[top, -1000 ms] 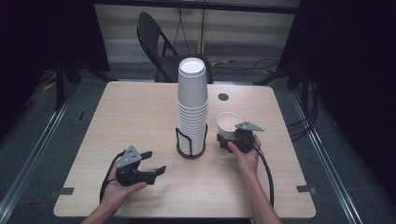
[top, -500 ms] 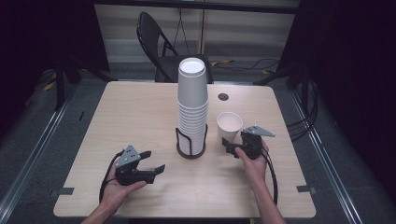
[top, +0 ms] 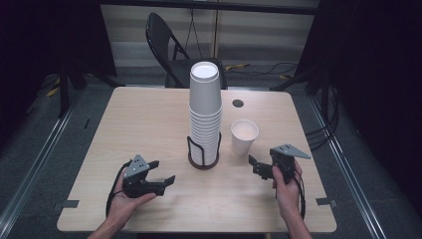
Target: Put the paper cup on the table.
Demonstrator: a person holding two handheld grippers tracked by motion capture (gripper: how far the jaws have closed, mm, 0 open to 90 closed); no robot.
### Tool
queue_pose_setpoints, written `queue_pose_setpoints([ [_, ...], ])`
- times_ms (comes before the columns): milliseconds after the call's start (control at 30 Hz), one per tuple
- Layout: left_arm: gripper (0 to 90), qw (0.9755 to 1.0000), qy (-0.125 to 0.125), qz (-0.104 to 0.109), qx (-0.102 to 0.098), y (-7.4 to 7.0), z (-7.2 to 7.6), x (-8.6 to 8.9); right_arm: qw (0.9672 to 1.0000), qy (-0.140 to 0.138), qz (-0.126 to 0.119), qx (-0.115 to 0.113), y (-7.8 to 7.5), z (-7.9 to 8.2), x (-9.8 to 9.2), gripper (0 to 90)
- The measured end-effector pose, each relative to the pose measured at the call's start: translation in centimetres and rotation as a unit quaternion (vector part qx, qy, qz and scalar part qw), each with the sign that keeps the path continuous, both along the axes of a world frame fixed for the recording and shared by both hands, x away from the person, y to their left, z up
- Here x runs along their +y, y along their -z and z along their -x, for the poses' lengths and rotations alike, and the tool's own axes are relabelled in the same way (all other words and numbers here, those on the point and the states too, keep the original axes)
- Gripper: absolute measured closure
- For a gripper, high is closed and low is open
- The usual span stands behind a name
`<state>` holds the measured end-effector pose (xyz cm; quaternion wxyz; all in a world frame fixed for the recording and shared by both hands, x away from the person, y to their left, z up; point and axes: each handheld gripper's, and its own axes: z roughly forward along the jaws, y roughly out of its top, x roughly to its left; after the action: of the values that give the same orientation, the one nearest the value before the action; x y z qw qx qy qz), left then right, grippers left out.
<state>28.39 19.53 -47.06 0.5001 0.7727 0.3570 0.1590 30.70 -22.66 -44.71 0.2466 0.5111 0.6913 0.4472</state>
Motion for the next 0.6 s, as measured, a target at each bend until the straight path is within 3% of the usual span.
queue_pose_setpoints([
  [300,16.5,1.0,-0.002,0.002,0.006,0.2,0.1,0.0,0.9998,0.013,0.005,-0.017,-0.3,3.3,-1.0,13.0],
  [600,15.8,0.9999,-0.01,0.003,0.005,0.2,0.2,0.2,0.9997,0.019,-0.002,-0.016,-0.6,6.6,-1.8,13.0],
])
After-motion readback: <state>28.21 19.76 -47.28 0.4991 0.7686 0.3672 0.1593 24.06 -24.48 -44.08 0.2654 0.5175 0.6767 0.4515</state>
